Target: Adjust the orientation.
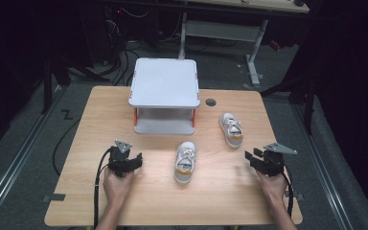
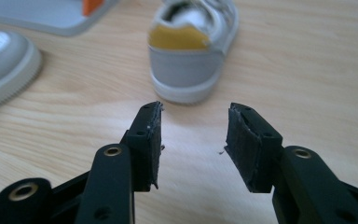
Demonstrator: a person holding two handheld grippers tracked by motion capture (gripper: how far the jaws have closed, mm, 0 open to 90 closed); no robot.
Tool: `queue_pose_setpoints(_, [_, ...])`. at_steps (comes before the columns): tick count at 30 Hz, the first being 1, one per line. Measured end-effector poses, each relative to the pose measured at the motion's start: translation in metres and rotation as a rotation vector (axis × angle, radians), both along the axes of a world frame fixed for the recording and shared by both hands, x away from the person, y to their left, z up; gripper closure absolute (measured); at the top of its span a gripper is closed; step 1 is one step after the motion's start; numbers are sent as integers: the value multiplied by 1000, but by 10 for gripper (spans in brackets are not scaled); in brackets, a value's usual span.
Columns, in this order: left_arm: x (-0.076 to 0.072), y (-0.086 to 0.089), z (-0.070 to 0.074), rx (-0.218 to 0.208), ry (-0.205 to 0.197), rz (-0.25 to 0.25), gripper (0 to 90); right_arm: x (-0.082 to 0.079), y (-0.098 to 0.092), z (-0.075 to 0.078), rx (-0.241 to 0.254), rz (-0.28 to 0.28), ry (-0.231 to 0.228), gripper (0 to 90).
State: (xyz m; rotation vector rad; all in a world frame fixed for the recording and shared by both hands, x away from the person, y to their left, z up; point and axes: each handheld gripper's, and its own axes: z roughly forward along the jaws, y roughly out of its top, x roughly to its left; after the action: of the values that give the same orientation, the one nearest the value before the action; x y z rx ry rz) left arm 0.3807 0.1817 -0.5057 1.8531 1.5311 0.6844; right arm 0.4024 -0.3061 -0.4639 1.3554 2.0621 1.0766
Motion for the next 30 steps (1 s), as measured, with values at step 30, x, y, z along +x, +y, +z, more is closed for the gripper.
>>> queue_pose_setpoints(30, [0,0,0,-15,-2,3,323,99,75,14,-170,67,171,741])
